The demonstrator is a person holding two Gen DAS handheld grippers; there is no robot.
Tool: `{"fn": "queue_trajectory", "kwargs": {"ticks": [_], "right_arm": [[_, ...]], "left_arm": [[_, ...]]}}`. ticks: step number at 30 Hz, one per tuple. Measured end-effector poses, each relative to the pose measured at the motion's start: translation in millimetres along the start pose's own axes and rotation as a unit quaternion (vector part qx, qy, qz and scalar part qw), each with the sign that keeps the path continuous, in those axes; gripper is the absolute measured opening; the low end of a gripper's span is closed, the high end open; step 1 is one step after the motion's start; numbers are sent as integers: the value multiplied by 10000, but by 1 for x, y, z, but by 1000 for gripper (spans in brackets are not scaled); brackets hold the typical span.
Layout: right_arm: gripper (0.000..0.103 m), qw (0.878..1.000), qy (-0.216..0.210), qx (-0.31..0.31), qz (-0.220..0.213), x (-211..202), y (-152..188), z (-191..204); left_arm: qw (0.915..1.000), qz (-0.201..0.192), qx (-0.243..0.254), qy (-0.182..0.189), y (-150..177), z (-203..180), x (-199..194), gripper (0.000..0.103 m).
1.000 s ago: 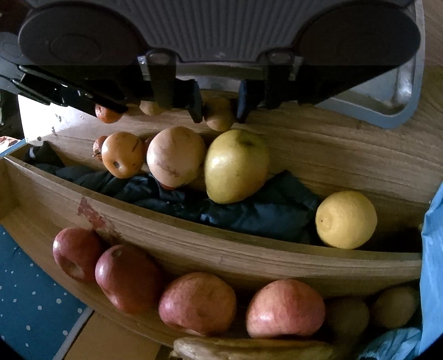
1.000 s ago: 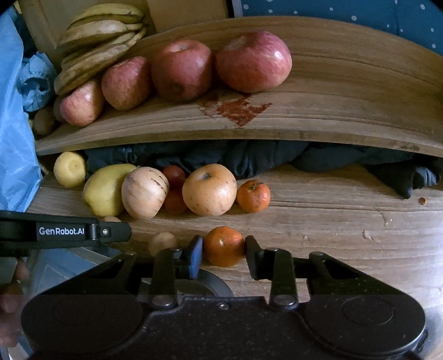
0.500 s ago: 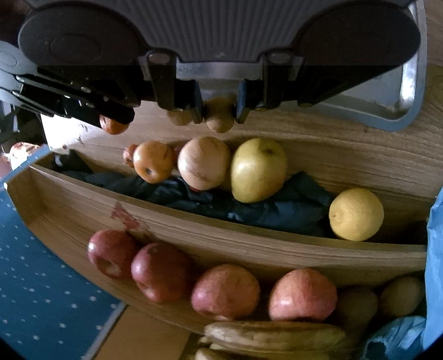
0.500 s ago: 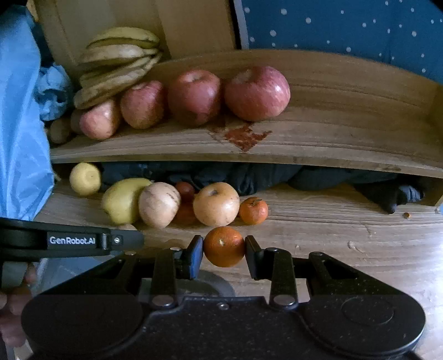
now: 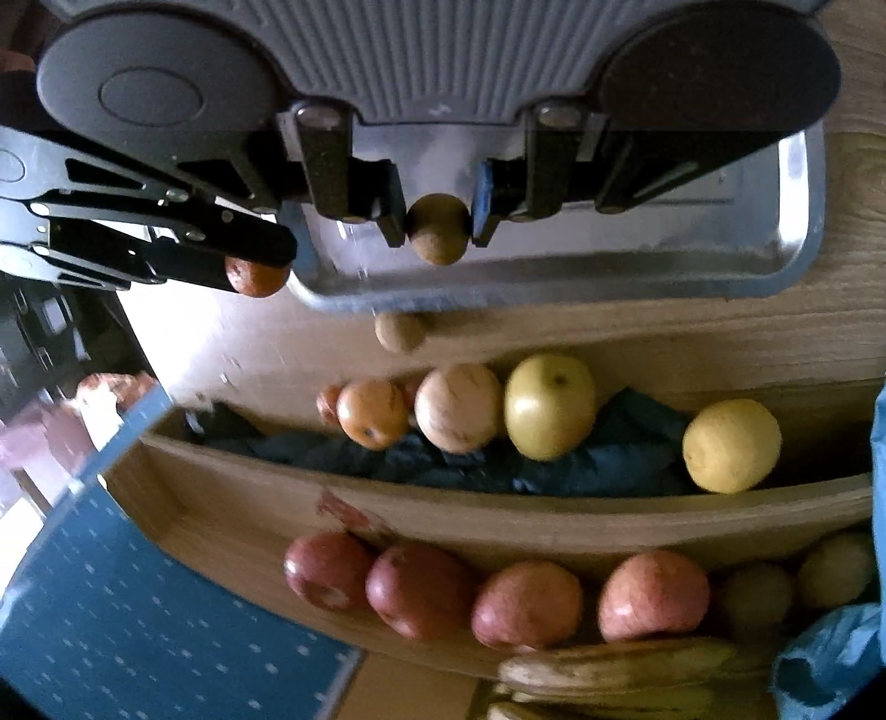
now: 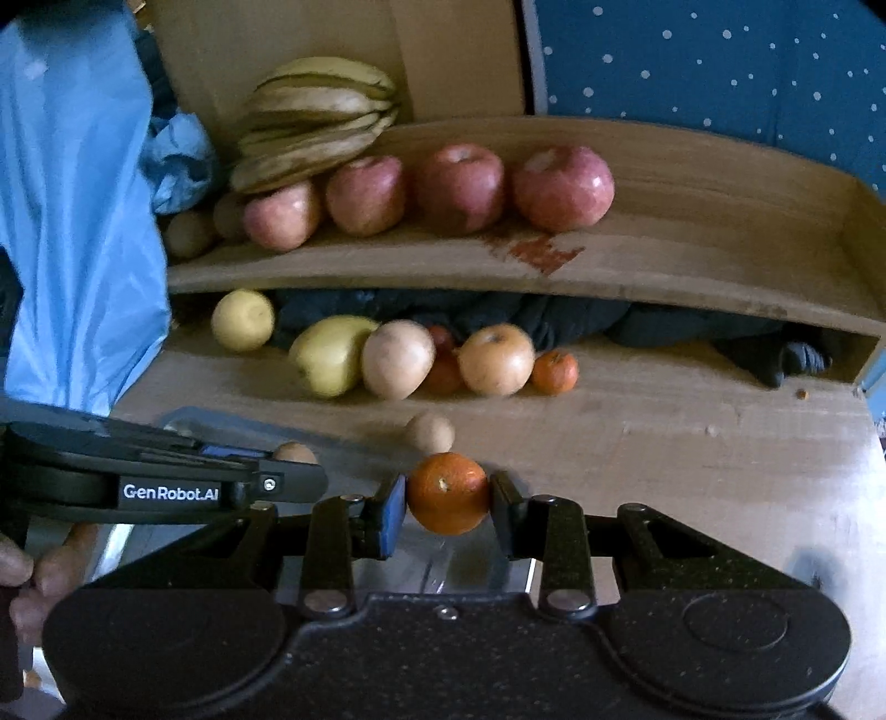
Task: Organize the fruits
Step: 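Carry both fruits over the metal tray and open both tools to drop them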
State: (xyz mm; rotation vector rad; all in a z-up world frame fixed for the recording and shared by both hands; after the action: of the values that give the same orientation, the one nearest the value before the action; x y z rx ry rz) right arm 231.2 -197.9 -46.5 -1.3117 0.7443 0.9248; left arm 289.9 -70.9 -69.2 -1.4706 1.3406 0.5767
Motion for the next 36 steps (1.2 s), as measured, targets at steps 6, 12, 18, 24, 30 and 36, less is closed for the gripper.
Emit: {"fn": "queue_trajectory", "kwargs": {"ticks": [6, 12, 18, 24, 30, 36], "right_arm": [[35, 9999, 36, -8, 165, -12, 27, 20], [35, 9990, 132, 18, 417, -15, 61, 40], [35, 9982, 159, 54, 582, -17, 84, 55], [35, 9975, 201, 5, 673, -16, 95, 60], [35, 9974, 161, -56, 697, -16, 102, 60], [35, 9979, 105, -144, 629, -17, 104, 59]], "left_arm": [[9982, 290, 410, 330, 15, 3, -5, 28], [9920, 541, 1021, 500, 34, 2, -7, 28], [9831, 788, 1523, 646, 56, -1, -12, 28], [9813, 901, 1567, 666, 69, -1, -14, 28], [9819, 939, 1538, 584, 78, -5, -16, 28], [9854, 888, 1373, 468, 84, -4, -14, 28]]}}
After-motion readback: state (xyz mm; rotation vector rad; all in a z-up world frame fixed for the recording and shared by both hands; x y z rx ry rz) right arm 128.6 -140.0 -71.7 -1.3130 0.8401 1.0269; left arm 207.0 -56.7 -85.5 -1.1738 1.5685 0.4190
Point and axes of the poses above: each gripper's, at about its wrist camera, not at the fingertips, and x roughly the way its jaws point, z to its left, y to its underside, the point moved 2 cm from there along x, roughly the way its jaws point, and after that the axes turned 3 degrees about z, right-handed, at the moved point
